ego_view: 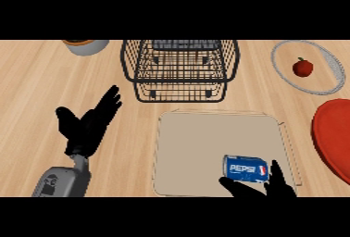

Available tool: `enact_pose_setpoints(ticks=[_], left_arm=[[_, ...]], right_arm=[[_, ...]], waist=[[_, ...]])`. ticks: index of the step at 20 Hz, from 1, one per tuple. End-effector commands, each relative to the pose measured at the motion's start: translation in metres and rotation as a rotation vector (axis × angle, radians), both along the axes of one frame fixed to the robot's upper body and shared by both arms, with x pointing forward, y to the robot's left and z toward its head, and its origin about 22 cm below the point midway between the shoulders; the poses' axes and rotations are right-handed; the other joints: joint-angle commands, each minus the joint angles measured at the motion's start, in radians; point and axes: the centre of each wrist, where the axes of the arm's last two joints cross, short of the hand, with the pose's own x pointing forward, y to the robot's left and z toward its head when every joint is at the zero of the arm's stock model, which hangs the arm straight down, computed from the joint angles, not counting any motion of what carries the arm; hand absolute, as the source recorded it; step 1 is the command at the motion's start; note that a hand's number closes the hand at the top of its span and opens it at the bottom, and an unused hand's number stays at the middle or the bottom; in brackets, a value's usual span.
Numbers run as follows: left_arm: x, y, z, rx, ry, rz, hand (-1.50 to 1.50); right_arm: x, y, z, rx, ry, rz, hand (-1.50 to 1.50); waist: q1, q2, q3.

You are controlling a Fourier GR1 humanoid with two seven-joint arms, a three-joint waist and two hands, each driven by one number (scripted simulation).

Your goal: Pick the can from the tray and place it in the tiered basket

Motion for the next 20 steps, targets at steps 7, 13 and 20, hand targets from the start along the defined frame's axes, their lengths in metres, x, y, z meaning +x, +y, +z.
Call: enact_pose_setpoints(ticks=[7,13,20], left_arm=[[-0.003,-0.003,0.000,-0.005,-0.014,-0.005,0.00],[-0.003,0.003,0.001,-0.003,0.002,0.004,0.00],[0.016,0.016,0.008,-0.016,-0.001,-0.003,0.00]], right_arm=[[-0.004,0.020,-0.037,0.034,0.022,-0.011,-1.50],[0.020,0.013,-0.052,0.039,0.011,-0.016,-1.50],[0.020,0.031,-0.061,0.047,-0.009,0.026,-1.50]], waist=[[0.000,0.000,0.000],[0.004,0.000,0.001],[-0.001,0.002,0.001]])
